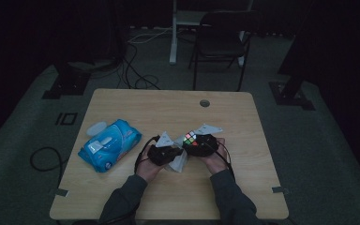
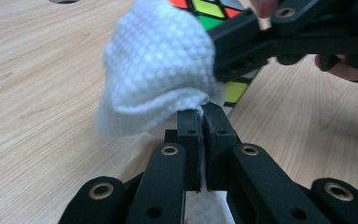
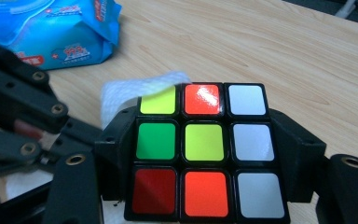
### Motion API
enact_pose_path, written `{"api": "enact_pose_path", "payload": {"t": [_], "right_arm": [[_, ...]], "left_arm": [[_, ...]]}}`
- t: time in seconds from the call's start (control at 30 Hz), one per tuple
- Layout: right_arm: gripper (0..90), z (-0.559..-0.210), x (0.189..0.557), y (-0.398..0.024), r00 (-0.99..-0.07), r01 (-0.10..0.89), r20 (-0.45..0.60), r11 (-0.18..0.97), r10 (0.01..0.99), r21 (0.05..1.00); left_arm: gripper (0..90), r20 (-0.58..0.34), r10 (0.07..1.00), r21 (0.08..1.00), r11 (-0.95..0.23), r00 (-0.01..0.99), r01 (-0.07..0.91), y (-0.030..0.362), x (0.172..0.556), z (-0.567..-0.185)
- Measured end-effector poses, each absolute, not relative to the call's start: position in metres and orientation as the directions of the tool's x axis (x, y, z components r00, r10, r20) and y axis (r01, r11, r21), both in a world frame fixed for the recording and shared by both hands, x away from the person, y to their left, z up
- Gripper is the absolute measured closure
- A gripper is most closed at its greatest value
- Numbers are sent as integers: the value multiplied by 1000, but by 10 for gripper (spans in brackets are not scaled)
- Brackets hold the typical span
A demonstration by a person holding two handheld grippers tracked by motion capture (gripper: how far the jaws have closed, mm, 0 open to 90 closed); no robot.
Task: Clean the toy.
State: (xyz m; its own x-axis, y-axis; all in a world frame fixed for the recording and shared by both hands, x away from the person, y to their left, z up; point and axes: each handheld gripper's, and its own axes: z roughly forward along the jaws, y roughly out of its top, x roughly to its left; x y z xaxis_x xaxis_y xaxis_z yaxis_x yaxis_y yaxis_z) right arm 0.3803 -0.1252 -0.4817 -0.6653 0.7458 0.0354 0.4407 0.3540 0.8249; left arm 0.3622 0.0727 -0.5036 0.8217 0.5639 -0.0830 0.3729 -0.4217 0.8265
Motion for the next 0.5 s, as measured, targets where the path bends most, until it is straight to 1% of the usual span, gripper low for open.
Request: {"api": "enact_pose_path", "payload": {"t": [0.13, 0.33, 0.5], "right_arm": [[339, -481, 384, -122, -649, 459, 44, 345, 760, 819], [339, -480, 390, -115, -628, 473, 29, 352, 778, 808], [339, -480, 395, -113, -609, 494, 47, 333, 792, 803]], "left_arm": [[879, -83, 559, 829, -421, 825, 368, 70, 362, -504], [879, -79, 556, 833, -419, 828, 361, 67, 361, -502], [880, -76, 553, 836, -418, 829, 356, 64, 361, -501]]}}
